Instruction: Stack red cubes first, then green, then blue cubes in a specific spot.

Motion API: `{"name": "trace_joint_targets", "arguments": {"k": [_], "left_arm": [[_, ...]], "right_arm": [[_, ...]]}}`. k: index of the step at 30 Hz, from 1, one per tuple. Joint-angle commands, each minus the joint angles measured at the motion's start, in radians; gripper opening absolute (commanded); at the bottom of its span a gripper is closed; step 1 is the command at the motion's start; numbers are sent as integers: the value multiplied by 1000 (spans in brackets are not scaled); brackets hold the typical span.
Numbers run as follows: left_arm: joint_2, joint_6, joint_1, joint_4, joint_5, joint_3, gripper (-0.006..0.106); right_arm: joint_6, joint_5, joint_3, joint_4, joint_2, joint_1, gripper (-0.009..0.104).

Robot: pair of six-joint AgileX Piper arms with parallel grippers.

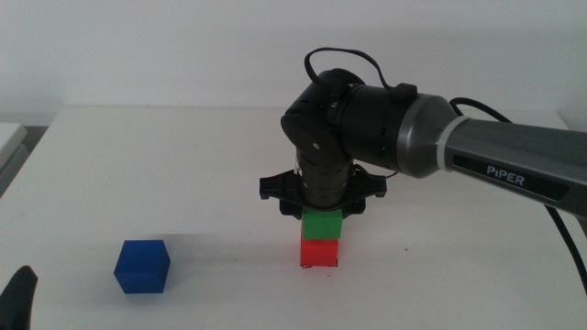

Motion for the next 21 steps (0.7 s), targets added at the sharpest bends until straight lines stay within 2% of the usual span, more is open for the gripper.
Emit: {"name": "trace_joint_targets", "arguments": {"k": [1,11,21], "left_arm": [[-4,-2,1,1,-11,-1,93],[-4,-2,1,1,-11,-1,93],[-4,-2,1,1,-11,-1,93]], "right_arm": [[5,-8,0,-19,0,2,17],[5,-14,0,9,0,2,17],[13,8,0,10,0,2,17]]}}
